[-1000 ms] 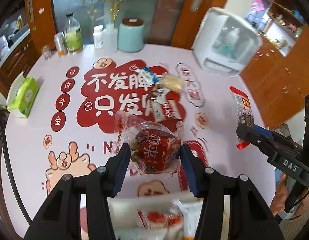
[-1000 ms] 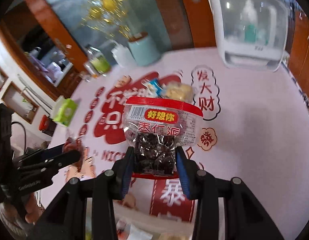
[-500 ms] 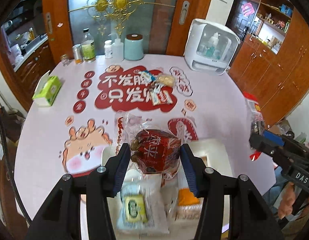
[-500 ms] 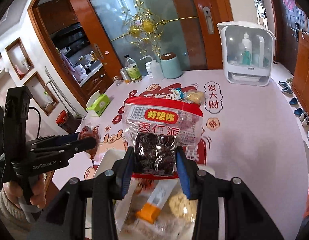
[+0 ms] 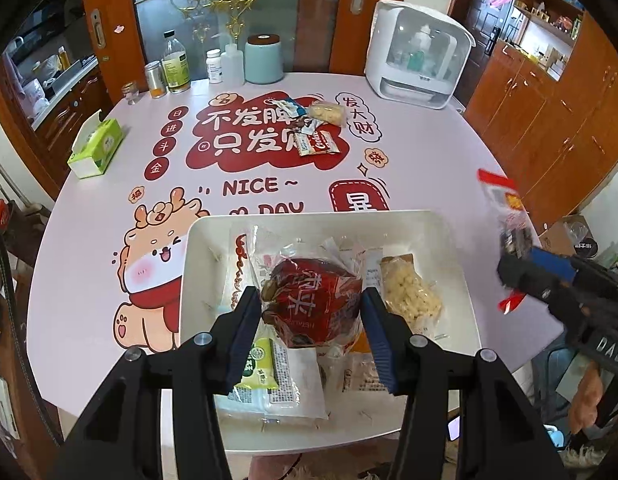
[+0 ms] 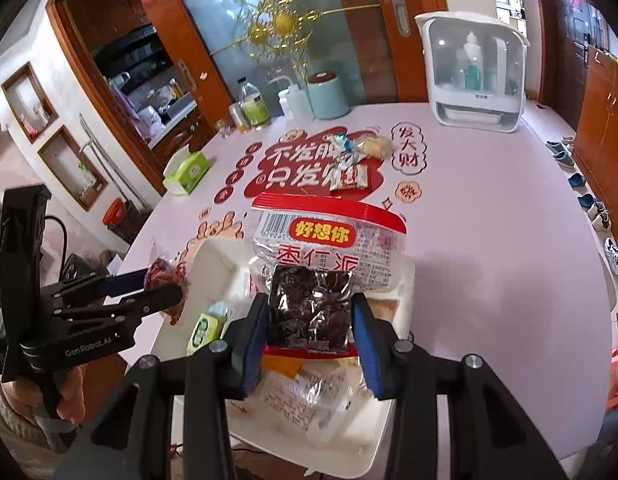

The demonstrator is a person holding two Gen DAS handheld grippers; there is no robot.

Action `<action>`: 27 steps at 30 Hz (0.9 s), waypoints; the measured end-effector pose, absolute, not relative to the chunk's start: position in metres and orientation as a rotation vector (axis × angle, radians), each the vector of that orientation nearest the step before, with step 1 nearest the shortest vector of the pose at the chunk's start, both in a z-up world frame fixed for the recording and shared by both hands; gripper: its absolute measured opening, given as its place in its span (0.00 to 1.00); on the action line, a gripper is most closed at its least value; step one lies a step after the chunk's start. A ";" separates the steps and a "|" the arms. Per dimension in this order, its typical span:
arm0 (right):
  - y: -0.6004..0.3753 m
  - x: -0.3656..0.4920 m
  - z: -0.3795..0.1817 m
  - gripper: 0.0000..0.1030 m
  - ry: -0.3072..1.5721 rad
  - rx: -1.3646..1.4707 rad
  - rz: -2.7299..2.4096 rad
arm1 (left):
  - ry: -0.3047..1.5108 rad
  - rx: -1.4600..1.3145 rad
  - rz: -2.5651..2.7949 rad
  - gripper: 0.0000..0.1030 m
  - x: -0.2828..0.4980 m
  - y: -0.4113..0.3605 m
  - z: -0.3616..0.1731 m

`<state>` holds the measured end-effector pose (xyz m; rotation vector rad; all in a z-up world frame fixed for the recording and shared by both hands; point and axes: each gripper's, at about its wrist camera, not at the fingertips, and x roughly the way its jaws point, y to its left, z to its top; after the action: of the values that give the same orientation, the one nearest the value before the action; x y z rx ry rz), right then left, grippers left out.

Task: Organize snacks
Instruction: 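Lower both bags into the white tray and open both tools, then move both tools from the tray back toward the remaining snacks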

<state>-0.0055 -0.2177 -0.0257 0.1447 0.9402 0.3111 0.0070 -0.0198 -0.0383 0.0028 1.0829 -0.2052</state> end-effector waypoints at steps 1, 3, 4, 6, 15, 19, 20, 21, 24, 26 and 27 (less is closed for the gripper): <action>-0.217 -0.007 -0.027 0.40 0.945 0.143 0.316 | 1.081 0.006 -0.205 0.49 0.007 -0.021 -0.038; -0.213 -0.010 -0.031 0.40 0.959 0.138 0.321 | 1.077 0.016 -0.203 0.49 0.005 -0.024 -0.038; -0.212 -0.011 -0.032 0.40 0.961 0.136 0.323 | 1.075 0.021 -0.204 0.49 0.004 -0.025 -0.038; -0.209 -0.013 -0.034 0.40 0.967 0.124 0.322 | 1.075 0.030 -0.206 0.49 0.003 -0.028 -0.038; -0.199 -0.013 -0.047 0.42 1.009 0.081 0.312 | 1.087 0.070 -0.199 0.74 0.001 -0.032 -0.043; -0.199 -0.011 -0.053 0.69 1.028 0.089 0.298 | 1.064 0.093 -0.189 0.95 -0.002 -0.033 -0.042; -0.199 -0.010 -0.052 0.71 1.021 0.083 0.280 | 1.073 0.100 -0.188 0.95 -0.001 -0.033 -0.043; -0.200 -0.010 -0.052 0.72 1.012 0.075 0.269 | 1.079 0.101 -0.188 0.95 0.000 -0.033 -0.044; -0.201 -0.008 -0.052 0.72 1.015 0.087 0.267 | 1.097 0.091 -0.181 0.95 0.002 -0.030 -0.048; -0.201 -0.008 -0.052 0.72 1.017 0.088 0.269 | 1.100 0.088 -0.175 0.95 0.002 -0.029 -0.048; -0.202 -0.008 -0.052 0.72 1.018 0.092 0.273 | 1.099 0.087 -0.173 0.95 0.002 -0.028 -0.048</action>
<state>-0.0079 -0.2017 -0.0519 0.0922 1.0175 0.2731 0.0020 -0.0280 -0.0482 0.0872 1.0995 -0.1735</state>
